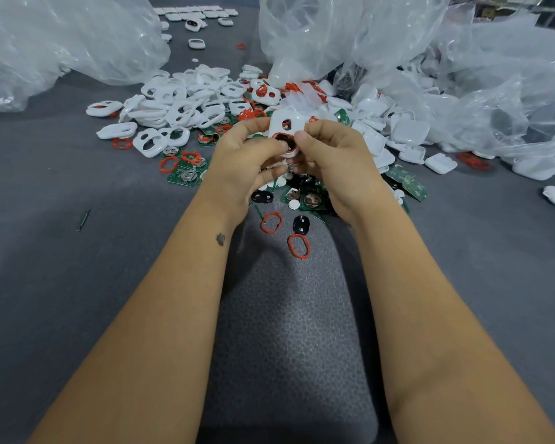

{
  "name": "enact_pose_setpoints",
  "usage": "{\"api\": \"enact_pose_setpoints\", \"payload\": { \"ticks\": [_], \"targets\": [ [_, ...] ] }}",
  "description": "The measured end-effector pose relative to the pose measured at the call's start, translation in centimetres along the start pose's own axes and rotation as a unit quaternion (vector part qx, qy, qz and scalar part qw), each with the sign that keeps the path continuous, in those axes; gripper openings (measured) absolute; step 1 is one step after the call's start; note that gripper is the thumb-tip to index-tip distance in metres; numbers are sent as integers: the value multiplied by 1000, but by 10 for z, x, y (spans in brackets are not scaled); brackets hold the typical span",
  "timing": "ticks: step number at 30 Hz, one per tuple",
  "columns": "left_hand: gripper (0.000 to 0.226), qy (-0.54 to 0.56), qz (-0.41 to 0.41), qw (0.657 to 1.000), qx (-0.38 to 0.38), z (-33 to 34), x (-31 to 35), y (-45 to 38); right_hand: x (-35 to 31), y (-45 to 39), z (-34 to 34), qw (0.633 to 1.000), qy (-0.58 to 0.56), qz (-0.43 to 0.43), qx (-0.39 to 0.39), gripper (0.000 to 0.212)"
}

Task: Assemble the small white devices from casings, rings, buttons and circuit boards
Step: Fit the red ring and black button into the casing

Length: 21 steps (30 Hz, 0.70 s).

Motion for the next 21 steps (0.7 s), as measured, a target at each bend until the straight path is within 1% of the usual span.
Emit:
{"api": "enact_pose_setpoints", "payload": {
  "ticks": [3, 6, 9, 12, 14, 16, 18, 21],
  "targets": [
    [22, 4, 9, 1000, 14, 1, -1, 0, -1, 0, 1, 1000, -7, -3, 4, 15],
    [19, 30, 10, 999, 23, 2, -2, 0, -1, 1, 1, 1000, -13, -16, 17, 17],
    [19, 69, -11, 997, 17, 4, -3, 1, -1, 0, 0, 999, -27, -18, 42, 13],
    [21, 62, -19, 998, -1, 6, -3, 2, 0, 0, -2, 996, -51, -4, 69, 8],
    [22, 61, -18, 998, -12, 7, -3, 3, -1, 0, -2, 994, -74, 0, 77, 9],
    [22, 72, -14, 997, 11, 5, -2, 3, -3, 1, -4, 992, -92, -5, 89, 12],
    [20, 53, 15, 998, 37, 3, 0, 2, -5, 0, -8, 990, -70, -29, 117, 11],
    [19, 19, 35, 999, 13, 8, 0, 3, -7, 1, -9, 988, -1, -73, 137, 5]
  ]
}}
Point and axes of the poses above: each hand's wrist, its own y-axis away from the middle knuckle, its own z-axis out of the palm, x = y × z, the point moved 5 cm from there along -y, towards the middle knuckle, and after that the axes turned 11 degrees about x, right-handed, at the moved point
